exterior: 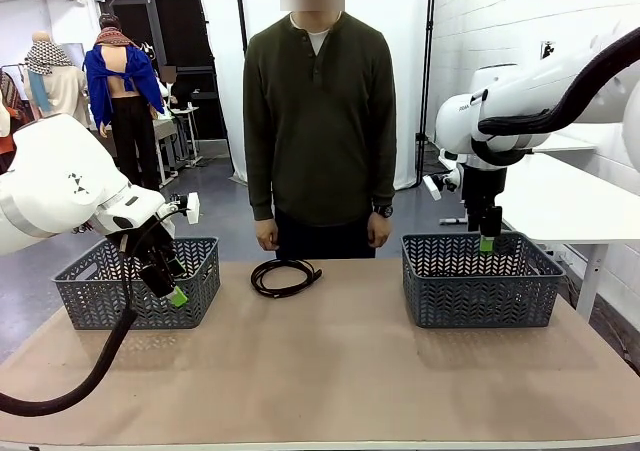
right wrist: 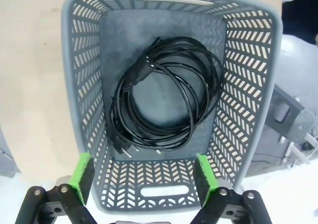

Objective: Organize the cables according to human instructions.
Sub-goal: Pick up a bundle of cables and place it in the basket indicated by the human.

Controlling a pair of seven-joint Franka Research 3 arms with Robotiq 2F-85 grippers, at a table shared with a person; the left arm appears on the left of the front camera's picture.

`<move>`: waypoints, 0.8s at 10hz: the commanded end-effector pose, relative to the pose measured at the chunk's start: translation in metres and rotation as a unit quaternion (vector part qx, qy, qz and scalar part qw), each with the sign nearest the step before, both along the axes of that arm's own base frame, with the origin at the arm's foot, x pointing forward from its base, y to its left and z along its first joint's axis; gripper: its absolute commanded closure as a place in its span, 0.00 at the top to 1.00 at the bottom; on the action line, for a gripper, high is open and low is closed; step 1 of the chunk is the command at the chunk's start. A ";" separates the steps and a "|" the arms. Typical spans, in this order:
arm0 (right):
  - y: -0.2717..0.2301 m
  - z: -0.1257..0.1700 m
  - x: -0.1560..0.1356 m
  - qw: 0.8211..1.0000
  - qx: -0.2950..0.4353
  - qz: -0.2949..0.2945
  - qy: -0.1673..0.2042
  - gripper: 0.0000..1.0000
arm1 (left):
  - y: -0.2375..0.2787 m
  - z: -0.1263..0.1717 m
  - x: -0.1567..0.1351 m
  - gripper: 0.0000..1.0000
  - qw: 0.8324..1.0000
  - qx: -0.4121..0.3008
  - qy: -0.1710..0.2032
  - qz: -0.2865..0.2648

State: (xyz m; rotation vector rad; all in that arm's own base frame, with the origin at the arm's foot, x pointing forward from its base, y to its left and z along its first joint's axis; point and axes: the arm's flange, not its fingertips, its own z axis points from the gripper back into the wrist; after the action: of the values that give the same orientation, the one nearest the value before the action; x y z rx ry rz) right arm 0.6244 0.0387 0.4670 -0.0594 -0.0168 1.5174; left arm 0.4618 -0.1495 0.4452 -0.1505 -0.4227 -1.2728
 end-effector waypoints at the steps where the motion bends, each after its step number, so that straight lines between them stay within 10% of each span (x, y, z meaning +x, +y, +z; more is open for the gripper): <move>1: 0.001 0.001 0.000 1.000 0.009 0.002 0.010 1.00 | 0.000 0.003 0.000 1.00 1.000 0.001 0.004 0.000; 8: 0.001 0.001 0.000 1.000 0.000 0.000 0.000 1.00 | 0.000 0.003 0.000 1.00 1.000 0.001 0.004 0.000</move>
State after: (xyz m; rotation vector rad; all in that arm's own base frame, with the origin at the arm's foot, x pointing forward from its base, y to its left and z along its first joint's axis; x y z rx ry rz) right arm 0.6240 0.0397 0.4685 -0.0593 -0.0157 1.5181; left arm 0.4618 -0.1495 0.4452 -0.1505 -0.4227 -1.2728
